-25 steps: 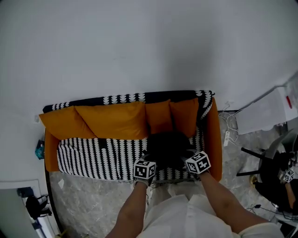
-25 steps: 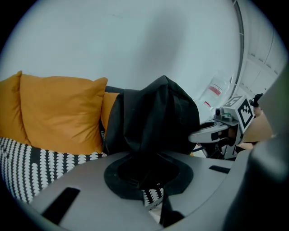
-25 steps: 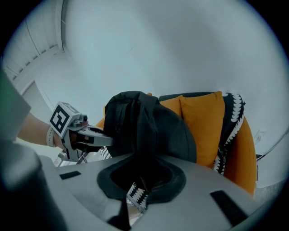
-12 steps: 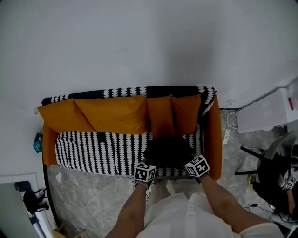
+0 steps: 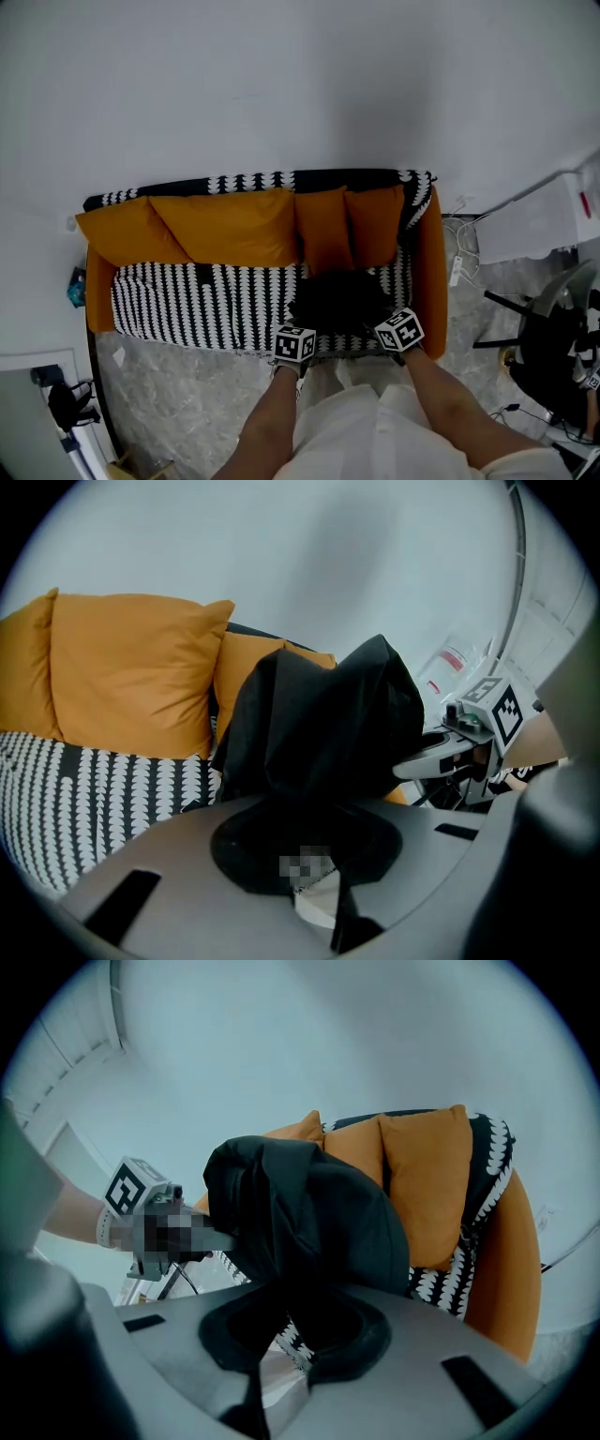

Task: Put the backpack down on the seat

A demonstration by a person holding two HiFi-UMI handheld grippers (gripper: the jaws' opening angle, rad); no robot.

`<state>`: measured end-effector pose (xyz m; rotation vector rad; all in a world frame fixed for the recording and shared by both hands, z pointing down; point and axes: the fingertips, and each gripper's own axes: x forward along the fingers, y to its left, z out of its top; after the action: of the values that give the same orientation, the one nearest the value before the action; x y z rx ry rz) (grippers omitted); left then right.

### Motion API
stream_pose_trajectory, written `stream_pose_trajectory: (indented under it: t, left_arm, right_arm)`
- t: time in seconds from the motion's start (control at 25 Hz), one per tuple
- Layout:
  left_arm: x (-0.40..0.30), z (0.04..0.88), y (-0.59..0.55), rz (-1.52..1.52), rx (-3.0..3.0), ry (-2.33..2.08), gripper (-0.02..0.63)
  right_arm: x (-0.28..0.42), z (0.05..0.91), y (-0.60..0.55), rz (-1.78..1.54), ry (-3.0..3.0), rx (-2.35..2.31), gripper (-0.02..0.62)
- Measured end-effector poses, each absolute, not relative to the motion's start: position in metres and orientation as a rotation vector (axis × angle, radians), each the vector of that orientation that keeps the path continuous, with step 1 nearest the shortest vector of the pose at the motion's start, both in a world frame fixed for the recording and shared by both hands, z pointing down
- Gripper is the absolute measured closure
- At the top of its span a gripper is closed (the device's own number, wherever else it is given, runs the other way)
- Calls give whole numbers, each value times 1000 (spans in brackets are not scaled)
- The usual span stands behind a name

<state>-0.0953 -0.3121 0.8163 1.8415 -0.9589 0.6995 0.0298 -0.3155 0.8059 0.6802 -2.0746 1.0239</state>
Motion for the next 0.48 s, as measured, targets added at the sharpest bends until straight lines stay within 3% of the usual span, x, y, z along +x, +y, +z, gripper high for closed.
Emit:
stream_pose_trajectory:
  t: [0.48]
  left_arm:
    - [-110,811,-315,668,1817,-984,476]
  right_arm:
    - [31,799,-321,1013,-2075,710,464]
